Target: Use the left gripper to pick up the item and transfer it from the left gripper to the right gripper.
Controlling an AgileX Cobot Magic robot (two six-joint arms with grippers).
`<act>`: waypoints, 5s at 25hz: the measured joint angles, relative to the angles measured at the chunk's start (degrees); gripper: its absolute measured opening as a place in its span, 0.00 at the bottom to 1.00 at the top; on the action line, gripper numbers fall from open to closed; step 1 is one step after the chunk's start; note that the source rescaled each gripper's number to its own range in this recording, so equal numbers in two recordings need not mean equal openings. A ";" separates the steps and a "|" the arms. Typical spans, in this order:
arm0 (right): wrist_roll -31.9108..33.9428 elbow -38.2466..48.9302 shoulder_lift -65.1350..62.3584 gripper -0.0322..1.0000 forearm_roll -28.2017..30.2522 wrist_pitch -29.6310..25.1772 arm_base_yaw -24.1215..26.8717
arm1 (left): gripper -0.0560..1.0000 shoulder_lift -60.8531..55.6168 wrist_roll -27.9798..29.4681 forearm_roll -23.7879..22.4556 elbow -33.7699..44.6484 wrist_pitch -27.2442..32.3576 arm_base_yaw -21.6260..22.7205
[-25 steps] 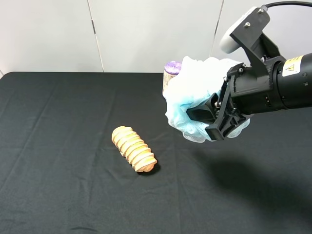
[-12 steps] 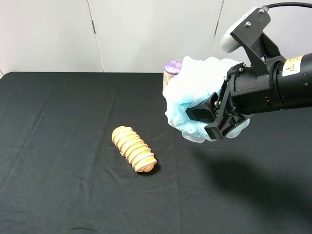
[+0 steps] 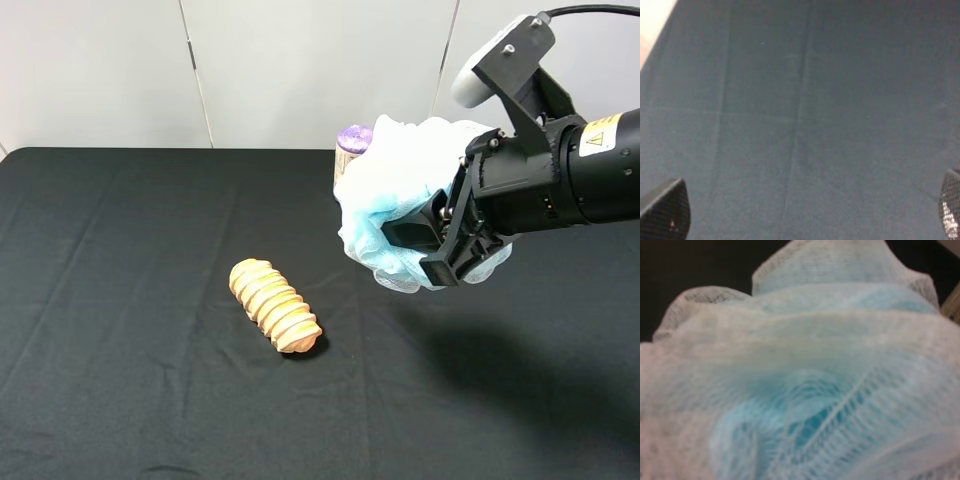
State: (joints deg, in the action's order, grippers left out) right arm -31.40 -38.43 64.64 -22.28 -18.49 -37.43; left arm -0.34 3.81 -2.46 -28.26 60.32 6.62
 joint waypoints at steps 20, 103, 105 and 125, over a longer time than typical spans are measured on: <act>15.25 -6.27 4.71 0.03 6.54 -14.09 9.85 | 1.00 0.00 0.00 0.00 0.00 0.00 0.43; 21.13 -33.68 20.19 1.00 13.78 -50.15 25.29 | 1.00 0.00 0.00 0.00 0.07 0.05 0.43; 21.89 -33.68 18.63 1.00 13.78 -50.83 25.29 | 1.00 0.00 0.00 0.00 0.07 0.05 0.43; 24.62 -10.25 -17.64 1.00 14.02 -51.14 25.29 | 1.00 0.00 0.00 0.00 0.07 0.05 0.43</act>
State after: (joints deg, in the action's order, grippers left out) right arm -6.78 -48.68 47.00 -8.26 -69.63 -12.14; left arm -0.34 3.81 -2.46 -28.19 60.37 7.05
